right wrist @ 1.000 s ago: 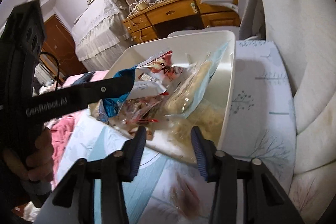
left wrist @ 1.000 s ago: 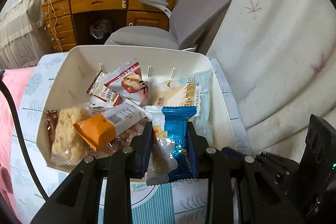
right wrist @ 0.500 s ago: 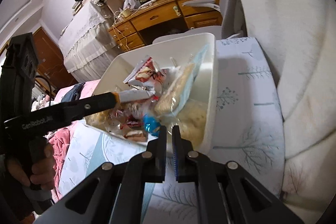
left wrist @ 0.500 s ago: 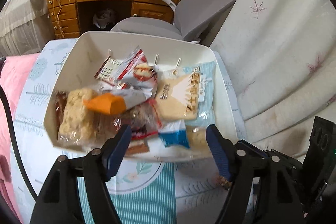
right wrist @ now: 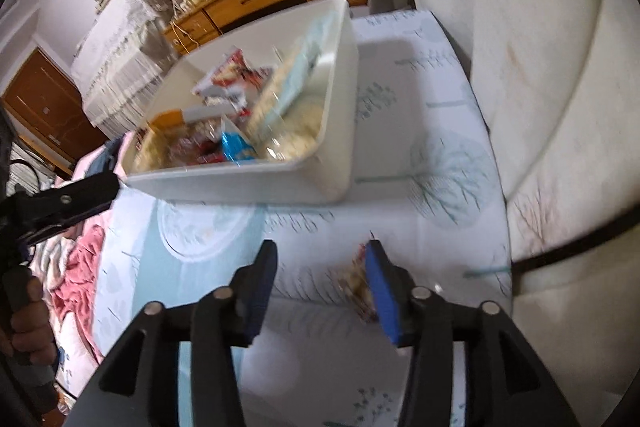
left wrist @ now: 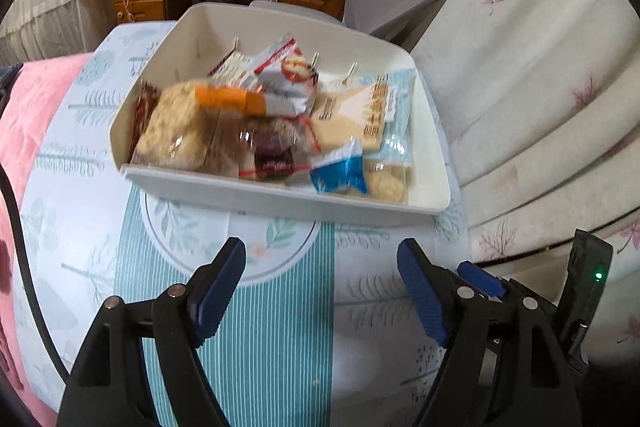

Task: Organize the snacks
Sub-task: 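Grasp the last clear nut bag with the right tool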

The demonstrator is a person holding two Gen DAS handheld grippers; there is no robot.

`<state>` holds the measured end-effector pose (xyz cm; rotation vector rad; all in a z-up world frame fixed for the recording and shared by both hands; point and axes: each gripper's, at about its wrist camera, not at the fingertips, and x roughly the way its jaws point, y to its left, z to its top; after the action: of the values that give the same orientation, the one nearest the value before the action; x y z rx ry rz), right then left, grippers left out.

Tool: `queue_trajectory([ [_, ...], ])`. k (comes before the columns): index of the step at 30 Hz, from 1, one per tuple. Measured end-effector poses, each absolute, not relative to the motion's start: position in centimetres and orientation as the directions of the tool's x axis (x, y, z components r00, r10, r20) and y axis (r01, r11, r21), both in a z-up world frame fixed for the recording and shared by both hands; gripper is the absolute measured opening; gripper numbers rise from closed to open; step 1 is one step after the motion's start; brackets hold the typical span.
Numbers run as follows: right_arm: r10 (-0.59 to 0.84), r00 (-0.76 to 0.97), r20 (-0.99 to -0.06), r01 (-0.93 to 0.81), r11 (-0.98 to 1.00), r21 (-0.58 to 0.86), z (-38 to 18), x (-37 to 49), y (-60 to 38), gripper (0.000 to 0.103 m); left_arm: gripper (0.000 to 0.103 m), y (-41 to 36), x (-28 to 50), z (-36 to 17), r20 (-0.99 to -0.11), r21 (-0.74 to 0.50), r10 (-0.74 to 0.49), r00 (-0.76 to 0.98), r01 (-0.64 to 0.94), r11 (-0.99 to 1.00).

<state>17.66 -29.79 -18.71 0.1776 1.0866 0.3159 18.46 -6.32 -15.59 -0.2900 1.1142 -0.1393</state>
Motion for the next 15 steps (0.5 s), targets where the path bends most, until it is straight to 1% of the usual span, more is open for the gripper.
queue_trajectory([
  [4,0.295,0.404,-0.866,-0.148,0.955,0.256,-20.0,17.2,-29.8,0.058,0.077,-6.2,17.4,-16.1,-0.870,-0.299,-0.252,0.423,-0.046,0.953],
  [7,0.253,0.398,-0.882,-0.119,0.967,0.224,-21.0,17.0,-30.0,0.061,0.077,-6.1,16.9,-16.3,-0.875,-0.298,-0.250,0.415,-0.055,0.953],
  [15,0.179,0.352,-0.919,-0.053,0.984,0.171,-23.1,17.3,-30.0,0.061,0.080,-5.3,15.8,-16.7,-0.890,-0.276,-0.216,0.401,-0.099,0.956],
])
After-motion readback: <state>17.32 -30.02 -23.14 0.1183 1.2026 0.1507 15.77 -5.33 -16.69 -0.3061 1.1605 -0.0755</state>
